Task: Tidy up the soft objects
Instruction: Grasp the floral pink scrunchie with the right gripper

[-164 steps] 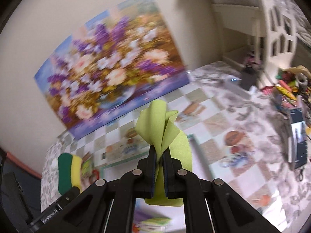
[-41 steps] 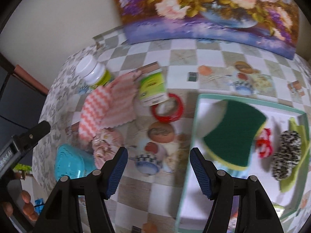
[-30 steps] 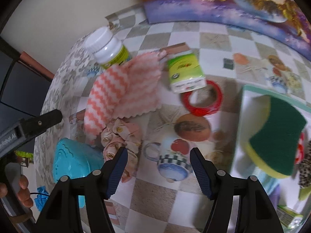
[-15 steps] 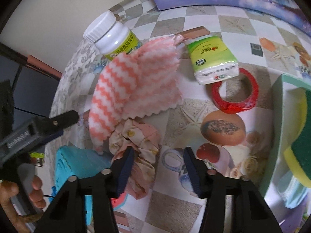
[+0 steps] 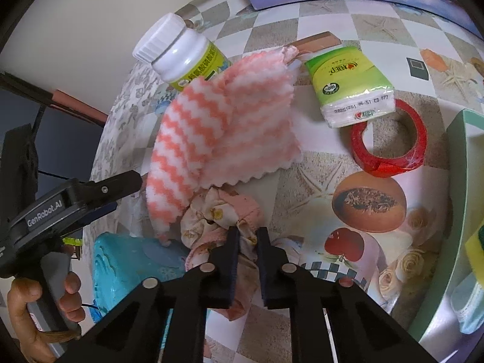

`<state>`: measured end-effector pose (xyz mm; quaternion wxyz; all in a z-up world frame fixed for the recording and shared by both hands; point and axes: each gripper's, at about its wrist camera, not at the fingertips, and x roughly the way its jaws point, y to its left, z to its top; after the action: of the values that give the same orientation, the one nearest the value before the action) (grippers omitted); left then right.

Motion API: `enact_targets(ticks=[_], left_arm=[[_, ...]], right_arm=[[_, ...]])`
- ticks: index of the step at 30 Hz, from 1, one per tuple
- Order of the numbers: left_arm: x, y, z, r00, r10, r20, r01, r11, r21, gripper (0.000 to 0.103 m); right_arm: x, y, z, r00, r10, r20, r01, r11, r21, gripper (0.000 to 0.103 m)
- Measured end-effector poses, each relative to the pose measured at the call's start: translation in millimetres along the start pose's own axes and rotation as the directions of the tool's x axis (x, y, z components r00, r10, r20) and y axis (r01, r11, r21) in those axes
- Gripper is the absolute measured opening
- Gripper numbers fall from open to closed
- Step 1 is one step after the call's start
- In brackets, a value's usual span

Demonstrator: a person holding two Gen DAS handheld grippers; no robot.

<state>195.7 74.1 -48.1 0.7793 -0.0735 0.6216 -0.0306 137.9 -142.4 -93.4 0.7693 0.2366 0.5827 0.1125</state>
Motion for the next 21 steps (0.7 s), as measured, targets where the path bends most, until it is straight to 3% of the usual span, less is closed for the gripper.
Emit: enact_targets(ticks=[11, 17, 21], left_arm=[[28, -32, 13, 0.998, 0.009, -0.063, -0.003, 0.995, 0.1, 0.095], [38, -55, 21, 0.994, 0.051, -0.098, -0.032, 0.981, 0.191, 0.095], [49, -74, 28, 0.984, 0.132, -0.117, -0.095, 0.956, 0.278, 0.091]], right_arm=[[-21, -27, 6, 0.987, -0.154, 0.048, 0.153, 0.988, 0.019, 0.008], [-26, -41, 8, 0.984, -0.173, 0.05, 0.17, 0.984, 0.054, 0.008], [-31, -47, 7, 0.983, -0.179, 0.048, 0.176, 0.983, 0.058, 0.008]])
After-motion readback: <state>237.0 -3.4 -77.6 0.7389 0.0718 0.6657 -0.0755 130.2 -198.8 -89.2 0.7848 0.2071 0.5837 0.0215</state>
